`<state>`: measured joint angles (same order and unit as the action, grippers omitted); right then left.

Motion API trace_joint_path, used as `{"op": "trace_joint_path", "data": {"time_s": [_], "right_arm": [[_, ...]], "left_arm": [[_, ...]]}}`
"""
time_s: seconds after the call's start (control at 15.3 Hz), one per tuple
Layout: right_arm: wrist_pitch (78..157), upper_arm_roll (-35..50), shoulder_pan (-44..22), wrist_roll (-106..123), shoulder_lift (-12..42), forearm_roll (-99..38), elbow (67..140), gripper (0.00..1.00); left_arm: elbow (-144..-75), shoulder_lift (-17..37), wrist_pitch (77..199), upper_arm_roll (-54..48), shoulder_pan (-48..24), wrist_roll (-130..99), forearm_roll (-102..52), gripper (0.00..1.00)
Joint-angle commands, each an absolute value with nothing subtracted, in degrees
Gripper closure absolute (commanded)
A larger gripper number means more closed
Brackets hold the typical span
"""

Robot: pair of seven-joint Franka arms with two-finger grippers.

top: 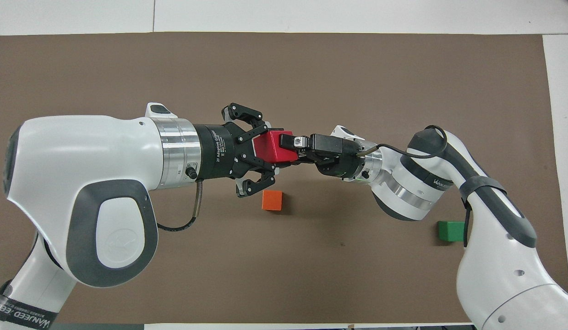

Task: Transfer red block to right arm and stack on blue block
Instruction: 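Close the right gripper on the red cube held by the left gripper, then open the left gripper and pull back while the right gripper withdraws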

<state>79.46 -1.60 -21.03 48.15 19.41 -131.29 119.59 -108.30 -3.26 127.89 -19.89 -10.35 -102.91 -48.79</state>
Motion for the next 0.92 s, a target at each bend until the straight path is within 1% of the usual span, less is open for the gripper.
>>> {"op": "trace_joint_path", "data": {"time_s": [0.0,0.07,0.13,0.2,0.33,0.46,0.59,0.79,0.85], "right_arm": [[81.91,-1.32,-23.03,50.01,19.60,-133.77,118.56,1.00],[82.18,-1.32,-22.94,49.92,19.60,-133.68,118.56,1.00],[82.35,-1.41,-22.85,49.75,19.51,-133.68,118.48,1.00],[82.61,-1.41,-22.50,49.66,19.51,-133.68,118.39,1.00],[84.27,-1.58,-21.80,48.09,19.08,-132.72,117.69,1.00],[85.86,-1.67,-20.31,46.85,18.81,-128.26,116.90,1.00],[87.88,-1.67,-18.64,44.05,18.37,-124.21,115.76,1.00],[90.17,-2.02,-17.24,40.88,17.58,-119.29,113.91,1.00],[92.26,-2.02,-16.18,38.52,16.53,-115.96,113.04,1.00]], "left_arm": [[-110.83,-4.83,129.46,-19.51,-12.04,-102.93,-49.40,1.00],[-110.74,-4.83,129.46,-19.51,-12.04,-102.75,-49.13,1.00],[-110.66,-4.83,129.38,-19.42,-12.04,-102.31,-48.87,0.87],[-110.31,-4.75,129.03,-19.42,-12.04,-102.57,-48.69,0.01],[-110.39,-4.92,127.45,-19.25,-11.43,-102.66,-48.60,0.00],[-109.95,-5.71,123.85,-18.81,-10.12,-102.39,-47.65,0.00],[-109.34,-7.20,120.78,-18.90,-7.31,-100.91,-45.10,0.00],[-108.11,-7.56,114.11,-18.81,-3.27,-93.46,-44.56,0.00],[-108.11,-7.73,112.34,-18.81,-1.34,-90.64,-44.56,0.00]]}}
